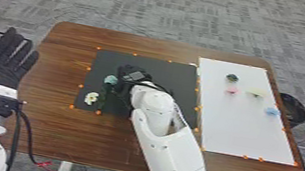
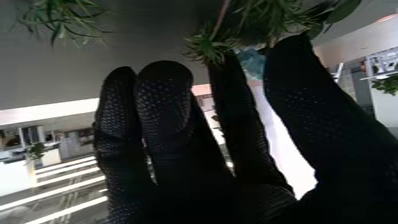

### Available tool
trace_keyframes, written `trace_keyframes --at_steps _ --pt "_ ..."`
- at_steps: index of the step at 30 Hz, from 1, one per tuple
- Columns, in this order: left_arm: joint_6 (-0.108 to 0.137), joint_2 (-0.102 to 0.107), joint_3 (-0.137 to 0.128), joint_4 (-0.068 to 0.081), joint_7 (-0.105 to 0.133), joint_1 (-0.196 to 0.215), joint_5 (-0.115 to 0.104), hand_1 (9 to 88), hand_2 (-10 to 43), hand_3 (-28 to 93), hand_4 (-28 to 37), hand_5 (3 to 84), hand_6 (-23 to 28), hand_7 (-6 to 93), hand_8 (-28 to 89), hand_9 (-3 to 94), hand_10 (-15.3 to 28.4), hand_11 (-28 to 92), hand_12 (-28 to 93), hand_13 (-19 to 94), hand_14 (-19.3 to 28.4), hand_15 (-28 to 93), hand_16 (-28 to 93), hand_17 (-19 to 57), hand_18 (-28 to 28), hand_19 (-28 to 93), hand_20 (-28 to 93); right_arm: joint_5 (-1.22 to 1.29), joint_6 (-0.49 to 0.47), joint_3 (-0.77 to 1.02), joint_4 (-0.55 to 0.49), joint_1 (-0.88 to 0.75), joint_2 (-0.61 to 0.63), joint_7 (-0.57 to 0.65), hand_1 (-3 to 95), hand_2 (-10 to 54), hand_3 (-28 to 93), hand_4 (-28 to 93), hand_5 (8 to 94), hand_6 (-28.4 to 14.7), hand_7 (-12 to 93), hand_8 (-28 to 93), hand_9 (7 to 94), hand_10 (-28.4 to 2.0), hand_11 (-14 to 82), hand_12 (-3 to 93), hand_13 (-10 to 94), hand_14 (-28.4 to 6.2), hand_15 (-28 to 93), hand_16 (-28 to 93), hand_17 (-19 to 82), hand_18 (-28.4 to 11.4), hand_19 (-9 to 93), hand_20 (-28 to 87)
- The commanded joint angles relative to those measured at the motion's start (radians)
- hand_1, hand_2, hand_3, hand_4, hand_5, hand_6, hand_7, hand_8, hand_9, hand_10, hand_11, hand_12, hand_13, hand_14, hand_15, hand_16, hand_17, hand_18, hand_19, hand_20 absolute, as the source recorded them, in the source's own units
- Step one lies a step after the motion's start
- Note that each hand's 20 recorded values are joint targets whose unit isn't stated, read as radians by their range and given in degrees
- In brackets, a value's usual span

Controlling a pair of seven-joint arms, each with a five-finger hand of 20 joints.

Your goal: Arrange flowers

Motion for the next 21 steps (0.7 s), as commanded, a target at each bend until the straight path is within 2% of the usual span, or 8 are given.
trace_keyframes --at_steps 1,4,7,9,13,15,17,21 --pt "0.008 -0.013 0.001 -0.004 -0.014 0.014 0.002 24.2 15.4 70 -28.3 38.5 7.7 11.6 -10 29.5 12.3 15 5 23 12.7 16 -3 -5.9 13.3 33 8 -0.025 0.039 -0.014 -0.035 0.019 0.049 0.075 39.5 -3.6 77 -24 57.4 -5.5 13 -11 41.5 -19.5 8.2 10.5 62 -11.7 74 26 35 -22.2 81 29" --pt "0.01 -0.017 0.001 -0.004 -0.019 0.015 0.005 24.1 15.4 70 -28.3 38.5 7.7 11.6 -10 29.5 12.3 15 5 23 12.7 16 -4 -5.9 13.3 33 8 0.028 0.032 -0.005 -0.069 0.031 0.078 0.109 39.0 -4.4 78 -23 55.2 -6.4 12 -11 41.6 -20.0 8.5 10.7 63 -11.9 74 26 35 -22.5 82 29" --pt "0.01 -0.016 0.008 0.005 -0.028 0.0 0.005 24.1 15.5 70 -28.3 38.5 7.7 11.5 -10 29.4 12.3 15 5 23 12.7 16 -4 -5.9 13.3 33 8 0.126 -0.001 0.018 -0.122 0.043 0.122 0.157 38.8 -5.0 78 -23 52.9 -7.2 11 -11 42.3 -20.1 8.8 11.2 64 -12.1 76 27 36 -23.0 83 29" --pt "0.007 -0.012 0.015 0.01 -0.036 -0.011 0.009 24.0 15.5 70 -28.3 38.5 7.7 11.5 -10 29.4 12.2 15 5 23 12.7 16 -4 -5.8 13.3 33 8 0.187 0.015 0.044 -0.167 0.04 0.157 0.182 38.6 -5.2 78 -23 51.9 -7.5 11 -10 41.7 -20.7 8.3 11.2 64 -12.2 77 27 36 -23.1 83 29" --pt "0.009 -0.006 0.019 0.007 -0.041 -0.013 0.018 24.1 15.5 70 -28.3 38.5 7.7 11.5 -10 29.4 12.3 15 5 23 12.7 16 -4 -5.8 13.3 33 8 0.287 0.063 0.099 -0.269 0.013 0.249 0.221 38.6 -5.1 77 -23 51.3 -7.8 10 -10 41.7 -20.7 8.1 11.3 64 -12.3 77 27 36 -23.1 84 29" --pt "0.012 0.001 0.022 0.008 -0.045 -0.02 0.027 24.0 15.5 70 -28.3 38.5 7.7 11.5 -10 29.4 12.3 15 5 23 12.6 16 -3 -5.8 13.3 33 8 0.319 0.074 0.129 -0.314 -0.007 0.303 0.24 38.6 -5.1 76 -23 51.3 -7.8 10 -10 42.0 -20.5 8.1 11.3 63 -12.3 77 28 36 -23.1 84 28" --pt "0.02 0.016 0.031 0.013 -0.045 -0.03 0.024 24.0 15.5 70 -28.3 38.5 7.7 11.5 -10 29.4 12.3 15 5 23 12.5 16 -4 -5.7 13.3 33 8 0.341 0.121 0.151 -0.346 -0.04 0.362 0.264 38.6 -5.1 76 -23 51.3 -7.8 10 -10 42.1 -20.3 8.1 11.4 63 -12.5 76 27 35 -23.1 83 28" --pt "0.032 0.033 0.032 0.021 -0.037 -0.042 0.027 24.0 15.5 70 -28.3 38.6 7.7 11.3 -10 29.6 12.3 15 5 23 12.0 15 -4 -5.5 13.2 33 7 0.27 0.169 0.209 -0.389 -0.118 0.462 0.227 38.8 -5.8 77 -23 50.3 -7.9 10 -10 40.1 -20.3 7.8 11.5 59 -12.6 69 24 33 -22.2 79 26"
